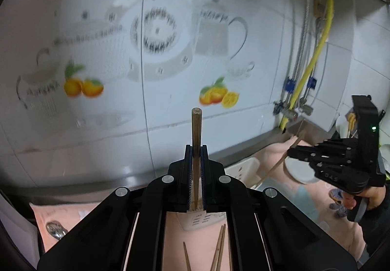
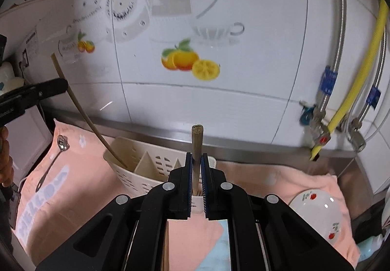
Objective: Organize utensils
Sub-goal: 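Lift the left tool's chopstick upright over the holder while the right tool does likewise, then open the left tool to drop its chopstick into the holder while the right tool releases its own, then move both tools back down to the remaining chopsticks on the towel, then close the left tool on a chopstick while the right tool grasps another chopstick, then raise the left tool's chopstick upright over the holder while the right tool does likewise, then open the right tool to drop its chopstick into the holder while the left tool releases its own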
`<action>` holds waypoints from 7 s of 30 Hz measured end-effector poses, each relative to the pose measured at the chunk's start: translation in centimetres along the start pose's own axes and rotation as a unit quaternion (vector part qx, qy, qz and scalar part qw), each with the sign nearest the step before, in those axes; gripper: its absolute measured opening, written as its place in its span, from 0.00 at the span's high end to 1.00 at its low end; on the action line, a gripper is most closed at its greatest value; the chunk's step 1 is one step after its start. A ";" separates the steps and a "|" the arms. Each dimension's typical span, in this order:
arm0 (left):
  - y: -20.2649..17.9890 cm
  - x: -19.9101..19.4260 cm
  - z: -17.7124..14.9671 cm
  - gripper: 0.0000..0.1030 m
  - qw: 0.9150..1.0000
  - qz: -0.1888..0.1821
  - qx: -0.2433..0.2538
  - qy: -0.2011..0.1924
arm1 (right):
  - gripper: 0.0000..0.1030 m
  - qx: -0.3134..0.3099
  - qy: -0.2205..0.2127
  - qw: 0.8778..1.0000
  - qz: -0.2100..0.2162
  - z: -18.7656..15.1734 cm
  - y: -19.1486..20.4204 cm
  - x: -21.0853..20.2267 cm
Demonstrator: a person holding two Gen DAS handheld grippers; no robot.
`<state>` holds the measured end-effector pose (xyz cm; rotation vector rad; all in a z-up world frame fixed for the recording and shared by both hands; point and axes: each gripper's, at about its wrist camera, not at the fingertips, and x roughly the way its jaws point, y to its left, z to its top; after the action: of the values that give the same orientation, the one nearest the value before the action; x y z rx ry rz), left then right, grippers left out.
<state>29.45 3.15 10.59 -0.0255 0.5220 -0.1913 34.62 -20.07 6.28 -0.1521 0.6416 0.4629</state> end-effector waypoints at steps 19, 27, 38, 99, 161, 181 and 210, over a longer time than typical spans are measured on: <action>0.3 -1.4 -4.7 0.71 1.000 0.016 -0.001 0.020 | 0.76 0.007 -0.024 1.000 -0.001 -3.3 0.9 -3.4; 0.5 -3.5 -10.9 0.54 0.998 0.027 -0.021 0.048 | 0.69 0.000 -0.017 1.000 0.016 -9.9 3.3 -5.4; 0.9 -5.6 -19.3 0.28 0.994 0.060 -0.036 0.083 | 0.68 -0.010 0.051 0.998 0.025 -20.7 6.3 -3.9; 0.3 -3.1 -30.1 0.83 0.980 0.070 -0.013 0.185 | 0.91 0.001 0.112 0.993 0.032 -26.4 6.8 -0.2; -2.4 -7.4 -8.3 0.95 0.999 0.008 0.048 -0.002 | 0.94 -0.047 -0.072 0.995 0.053 -2.6 5.0 -10.4; -5.0 -5.7 3.6 0.95 0.991 0.022 0.075 -0.109 | 0.94 -0.021 -0.092 0.995 0.040 3.2 0.8 -10.6; -1.2 -0.6 -0.8 0.88 0.999 0.013 0.022 -0.046 | 0.85 -0.018 -0.016 1.000 0.018 0.7 0.8 -2.5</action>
<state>28.36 2.08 10.28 0.0150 0.4255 -0.1746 32.88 -20.11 8.32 -0.1677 0.6048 0.5118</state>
